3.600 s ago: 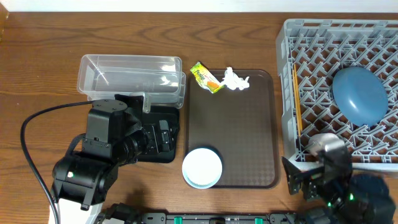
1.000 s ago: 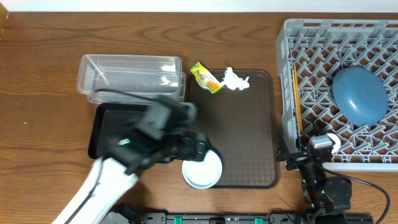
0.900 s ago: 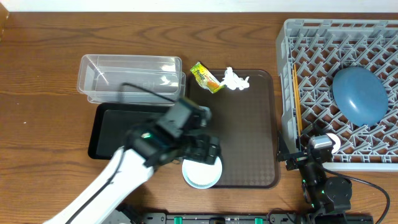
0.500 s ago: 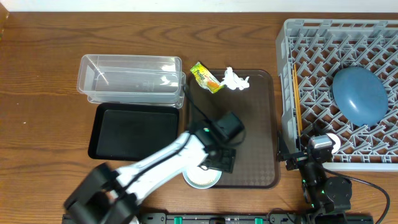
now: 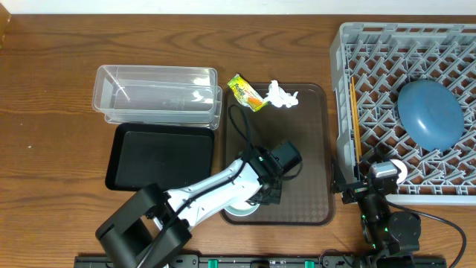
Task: Sort waste into correct bins and load items into the dishwasher rack
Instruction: 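Lift the white plate and carry it over the black tray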
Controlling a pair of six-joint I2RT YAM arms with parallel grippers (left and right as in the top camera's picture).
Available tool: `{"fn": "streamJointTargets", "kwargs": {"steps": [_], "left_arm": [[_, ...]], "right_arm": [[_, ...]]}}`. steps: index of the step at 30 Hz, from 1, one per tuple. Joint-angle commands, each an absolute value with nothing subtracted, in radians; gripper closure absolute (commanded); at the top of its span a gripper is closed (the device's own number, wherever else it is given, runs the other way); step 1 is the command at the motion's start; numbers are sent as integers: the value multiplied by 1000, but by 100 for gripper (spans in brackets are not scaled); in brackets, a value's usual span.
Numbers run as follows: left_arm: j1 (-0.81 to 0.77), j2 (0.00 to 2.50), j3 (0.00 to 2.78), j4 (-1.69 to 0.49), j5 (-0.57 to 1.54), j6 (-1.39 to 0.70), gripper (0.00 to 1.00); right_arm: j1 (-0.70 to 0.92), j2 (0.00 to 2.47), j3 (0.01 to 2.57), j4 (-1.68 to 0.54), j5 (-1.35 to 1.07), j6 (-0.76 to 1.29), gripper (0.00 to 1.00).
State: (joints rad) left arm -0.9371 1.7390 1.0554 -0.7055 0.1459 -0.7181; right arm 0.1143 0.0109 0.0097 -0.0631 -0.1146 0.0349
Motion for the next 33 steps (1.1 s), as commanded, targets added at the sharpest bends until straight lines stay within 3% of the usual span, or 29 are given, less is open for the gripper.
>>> {"fn": "streamJointTargets", "kwargs": {"steps": [1, 9, 16, 26, 33], "left_arm": [[-933, 1710, 1094, -717, 213, -692, 94], [-860, 1500, 1100, -768, 219, -629, 94], [-612, 1348, 1100, -856, 309, -472, 94], [-139, 1354, 1037, -846, 920, -105, 93], [87, 1354, 934, -847, 1208, 141, 94]], "right_arm": [[112, 6, 5, -64, -109, 36, 1], [112, 6, 5, -64, -108, 36, 1], [112, 6, 5, -64, -108, 36, 1], [112, 6, 5, -64, -108, 36, 1], [112, 6, 5, -64, -108, 36, 1]]}}
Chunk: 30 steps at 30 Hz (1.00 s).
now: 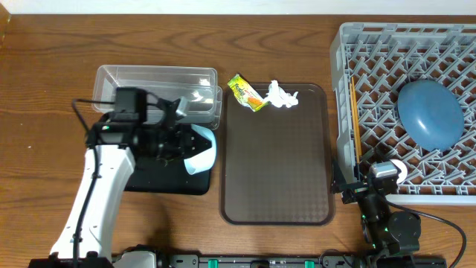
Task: Sort waste into correct bins and load items into the dishwasher rack
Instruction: 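Lift the white plate and carry it over the black tray, then tilt the plate with the left gripper to dump rice onto black tray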
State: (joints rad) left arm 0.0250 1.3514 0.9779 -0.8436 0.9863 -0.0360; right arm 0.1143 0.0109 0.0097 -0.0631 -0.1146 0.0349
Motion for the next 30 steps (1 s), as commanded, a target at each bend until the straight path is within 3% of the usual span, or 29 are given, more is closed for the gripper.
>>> {"fn": "streamJointTargets", "kwargs": {"steps": [1, 10, 16, 30], "left_arm": [[112, 1354, 912, -847, 1233, 168, 94], [251, 1363, 723, -702, 1407, 257, 93], [326, 1393, 691, -643, 1414, 258, 94], [353, 1449, 691, -602, 1460, 216, 94]], "right_arm": [[112, 6, 5, -64, -109, 36, 1], [112, 6, 5, -63, -109, 36, 1], [112, 6, 5, -64, -108, 36, 1], [112, 6, 5, -64, -108, 36, 1]]}}
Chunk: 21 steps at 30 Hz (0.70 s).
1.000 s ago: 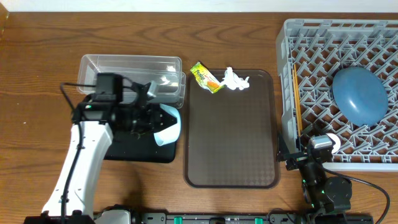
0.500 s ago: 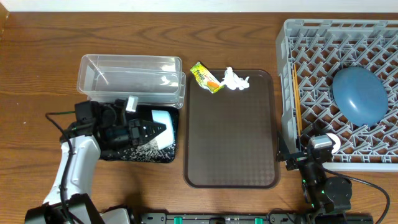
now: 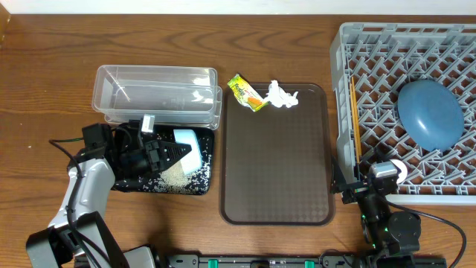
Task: Sort waste into correct bins and load items into the dishwasher rack
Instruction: 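Tilt the plate with the left gripper to dump rice onto black tray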
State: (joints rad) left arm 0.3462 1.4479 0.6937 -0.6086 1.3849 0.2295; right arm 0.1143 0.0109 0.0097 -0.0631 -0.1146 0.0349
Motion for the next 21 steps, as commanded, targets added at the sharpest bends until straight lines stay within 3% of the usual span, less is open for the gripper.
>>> {"fn": "streamJointTargets", "kwargs": {"steps": [1, 8, 21], "left_arm": [[355, 1449, 691, -591, 1508, 222, 94], [357, 1451, 671, -569, 1532, 403, 94], [366, 1476, 652, -548, 1565, 402, 93]], "right_arm": [[112, 6, 5, -64, -108, 36, 1], [112, 6, 5, -64, -109, 36, 1], [112, 6, 5, -64, -108, 36, 1]]}}
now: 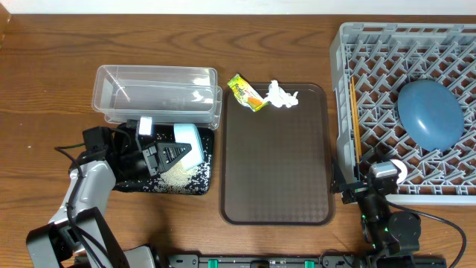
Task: Sort waste into correct bins and load items into the dishwasher rack
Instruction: 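Tilt the plate with the left gripper to dump rice onto black tray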
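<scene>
My left gripper is shut on a light blue bowl, held on its side over the black bin. A pile of white rice lies scattered in that bin under the bowl. On the far edge of the brown tray rest a yellow wrapper and a crumpled white tissue. My right gripper sits low by the front corner of the grey dishwasher rack; its jaws are too small to read.
A clear plastic bin stands just behind the black bin. The rack holds a dark blue bowl and thin orange chopsticks along its left side. The left arm's cable trails at the table's front left.
The left gripper and the tipped bowl have shifted slightly toward the far side of the black bin. The rice pile lies much as before. The right arm has not moved.
At first my left gripper was at the bowl on the brown tray's front left corner. Then it held the bowl tilted above the black bin. Then the bowl was tipped over and rice lay in the bin, as it does now.
</scene>
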Controlling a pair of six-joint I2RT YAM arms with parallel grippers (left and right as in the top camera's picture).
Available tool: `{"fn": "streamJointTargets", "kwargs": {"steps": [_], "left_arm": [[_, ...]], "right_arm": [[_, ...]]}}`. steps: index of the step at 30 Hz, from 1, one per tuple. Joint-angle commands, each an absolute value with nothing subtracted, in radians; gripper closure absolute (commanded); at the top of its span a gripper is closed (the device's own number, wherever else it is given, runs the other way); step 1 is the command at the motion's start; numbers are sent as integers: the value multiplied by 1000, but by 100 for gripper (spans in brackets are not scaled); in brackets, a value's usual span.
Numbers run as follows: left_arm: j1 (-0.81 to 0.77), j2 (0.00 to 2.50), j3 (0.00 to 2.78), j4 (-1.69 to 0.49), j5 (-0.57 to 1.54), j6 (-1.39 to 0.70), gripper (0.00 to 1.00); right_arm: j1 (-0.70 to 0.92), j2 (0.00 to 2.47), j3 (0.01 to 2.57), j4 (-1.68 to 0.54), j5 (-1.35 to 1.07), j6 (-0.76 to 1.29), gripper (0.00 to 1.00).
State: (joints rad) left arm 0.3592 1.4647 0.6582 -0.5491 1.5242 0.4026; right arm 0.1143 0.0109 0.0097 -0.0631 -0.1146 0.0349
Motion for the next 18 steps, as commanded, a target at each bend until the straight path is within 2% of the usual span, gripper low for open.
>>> {"fn": "streamJointTargets", "kwargs": {"steps": [1, 6, 10, 13, 16, 18], "left_arm": [[368, 1476, 652, -554, 1572, 347, 94], [368, 1477, 652, -538, 1560, 399, 94], [375, 1481, 652, -517, 1365, 307, 94], [382, 1485, 654, -530, 1571, 263, 94], [381, 1475, 654, -525, 1508, 313, 94], [381, 1482, 654, -525, 1470, 274, 94]], "right_arm": [[112, 6, 5, -64, -108, 36, 1], [112, 6, 6, -64, -109, 36, 1], [112, 6, 5, -64, -109, 36, 1], [112, 6, 5, -63, -108, 36, 1], [112, 6, 5, -64, -108, 36, 1], [112, 6, 5, -64, -108, 36, 1]]}}
